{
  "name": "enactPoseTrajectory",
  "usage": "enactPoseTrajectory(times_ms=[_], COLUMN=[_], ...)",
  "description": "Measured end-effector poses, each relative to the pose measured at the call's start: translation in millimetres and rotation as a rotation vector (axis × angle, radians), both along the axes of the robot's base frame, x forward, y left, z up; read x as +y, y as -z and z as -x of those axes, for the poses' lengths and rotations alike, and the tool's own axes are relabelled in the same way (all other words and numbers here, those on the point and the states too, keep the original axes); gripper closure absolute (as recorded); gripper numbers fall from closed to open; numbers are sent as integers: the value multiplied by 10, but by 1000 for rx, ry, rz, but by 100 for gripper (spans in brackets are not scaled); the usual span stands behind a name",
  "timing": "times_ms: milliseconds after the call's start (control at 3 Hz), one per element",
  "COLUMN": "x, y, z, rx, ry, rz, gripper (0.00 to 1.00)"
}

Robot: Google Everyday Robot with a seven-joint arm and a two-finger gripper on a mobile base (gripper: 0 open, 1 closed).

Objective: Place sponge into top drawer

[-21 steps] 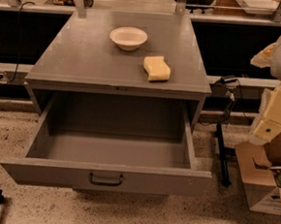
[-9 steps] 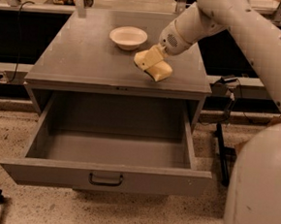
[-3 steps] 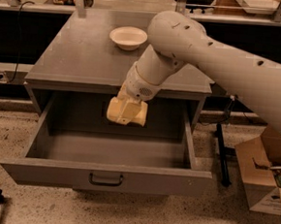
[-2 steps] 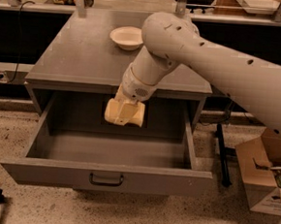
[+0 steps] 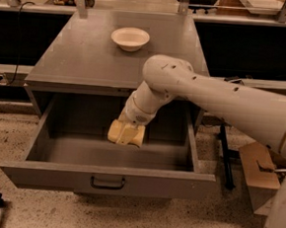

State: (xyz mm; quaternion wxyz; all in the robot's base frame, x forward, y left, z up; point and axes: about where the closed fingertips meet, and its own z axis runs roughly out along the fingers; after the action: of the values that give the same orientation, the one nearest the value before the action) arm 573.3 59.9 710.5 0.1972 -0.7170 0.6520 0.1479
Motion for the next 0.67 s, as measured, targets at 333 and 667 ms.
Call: enactPoseTrajectory(times_ms=[333, 667], x=[12, 19], y=[326, 587], z=[-12, -13], rx=[-50, -89], ry=[3, -16], rz=[-8, -26], gripper=[59, 36])
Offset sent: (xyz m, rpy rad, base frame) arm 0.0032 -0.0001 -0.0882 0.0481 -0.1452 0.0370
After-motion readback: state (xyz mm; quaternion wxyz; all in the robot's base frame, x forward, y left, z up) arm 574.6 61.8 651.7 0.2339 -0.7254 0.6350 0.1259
